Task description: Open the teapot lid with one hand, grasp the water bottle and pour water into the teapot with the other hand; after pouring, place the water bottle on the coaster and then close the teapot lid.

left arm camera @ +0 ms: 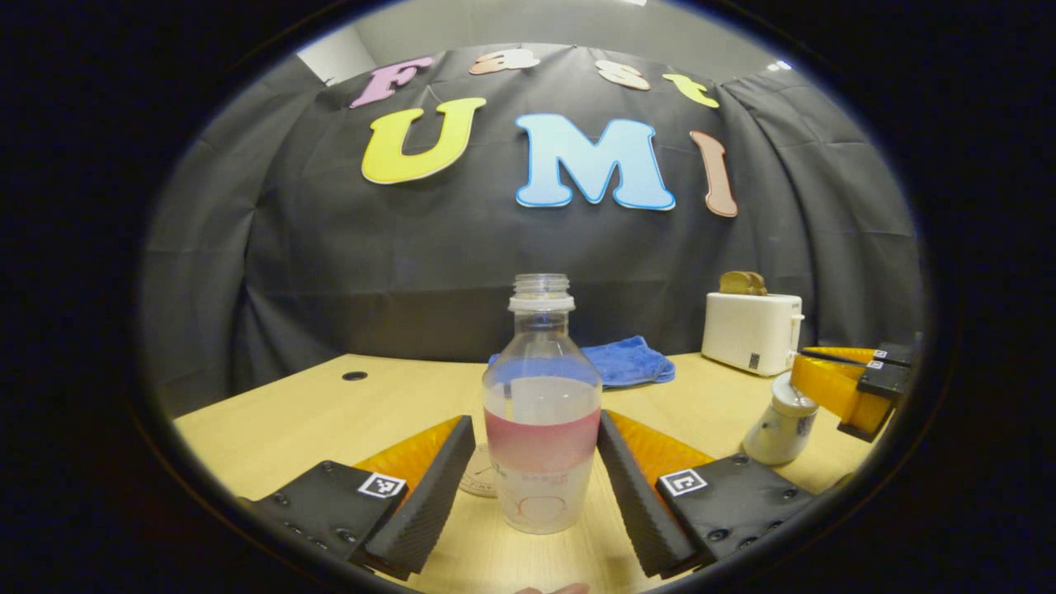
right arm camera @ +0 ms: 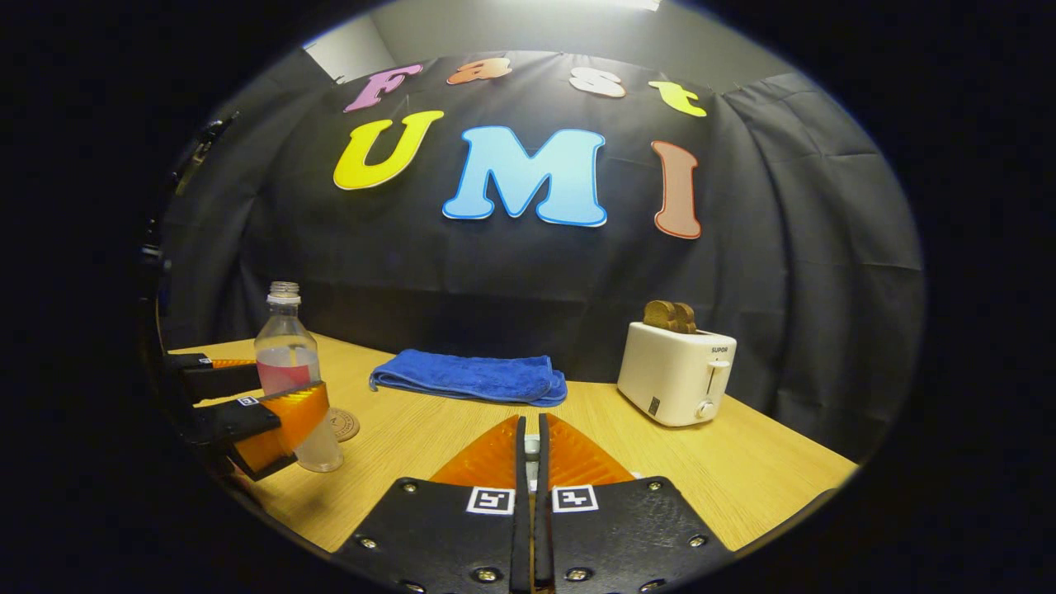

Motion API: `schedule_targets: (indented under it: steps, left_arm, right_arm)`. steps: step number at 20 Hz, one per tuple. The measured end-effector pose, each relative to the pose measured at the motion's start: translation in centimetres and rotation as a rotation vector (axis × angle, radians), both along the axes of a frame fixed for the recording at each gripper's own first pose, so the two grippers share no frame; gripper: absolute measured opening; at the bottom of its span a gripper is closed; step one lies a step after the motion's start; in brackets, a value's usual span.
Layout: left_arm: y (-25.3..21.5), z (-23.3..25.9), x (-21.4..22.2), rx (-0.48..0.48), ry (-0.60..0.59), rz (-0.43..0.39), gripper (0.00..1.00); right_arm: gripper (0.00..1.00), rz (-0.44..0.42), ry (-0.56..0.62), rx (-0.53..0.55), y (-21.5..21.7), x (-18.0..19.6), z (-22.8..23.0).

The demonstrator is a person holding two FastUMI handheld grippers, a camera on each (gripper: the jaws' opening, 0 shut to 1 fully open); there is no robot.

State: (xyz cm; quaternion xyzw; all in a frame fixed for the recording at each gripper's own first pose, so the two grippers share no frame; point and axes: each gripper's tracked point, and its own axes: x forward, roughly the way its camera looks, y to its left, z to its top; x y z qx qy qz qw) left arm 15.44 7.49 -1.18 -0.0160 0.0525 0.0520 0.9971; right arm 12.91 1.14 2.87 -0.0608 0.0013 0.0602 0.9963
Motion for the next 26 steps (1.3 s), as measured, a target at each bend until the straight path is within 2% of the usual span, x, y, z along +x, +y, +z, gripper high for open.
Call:
schedule_targets:
  steps: [4, 5, 7, 14, 21, 22, 23, 26]
  left_arm:
    - [-0.1, 0.3, 0.5, 0.001, -0.01, -0.015, 1.0]
    - [0.1, 0.2, 0.3, 0.0, -0.006, -0.008, 0.88]
    - [0.2, 0.2, -0.1, 0.004, -0.001, -0.001, 0.87]
    - [-0.2, 0.4, -0.6, 0.048, 0.022, 0.001, 0.87]
    - [-2.9, 1.1, -0.8, 0.204, 0.043, -0.048, 0.84]
    - [-3.2, 1.4, -0.7, 0.247, 0.045, -0.051, 0.8]
    - [-3.5, 1.5, -0.7, 0.3, 0.049, -0.053, 0.84]
    - [-4.7, 1.3, -0.5, 0.466, 0.083, -0.073, 0.84]
  right_arm:
    - [0.02, 0.006, -0.002, -0.006, -0.1, -0.8, 0.1]
    - [0.02, 0.009, -0.002, 0.002, -0.1, -1.1, 0.2]
    - [0.02, 0.02, 0.001, 0.014, 0.0, -2.2, 0.4]
    - [0.02, 0.07, 0.0, 0.053, -0.3, -10.1, 0.8]
    - [0.02, 0.083, 0.047, 0.051, -2.4, -18.1, -2.1]
    - [0.02, 0.095, 0.054, 0.055, -2.4, -18.9, -2.7]
    - [0.02, 0.101, 0.063, 0.045, -2.5, -19.6, -3.5]
    - [0.02, 0.103, 0.042, 0.045, -3.0, -20.7, -3.3]
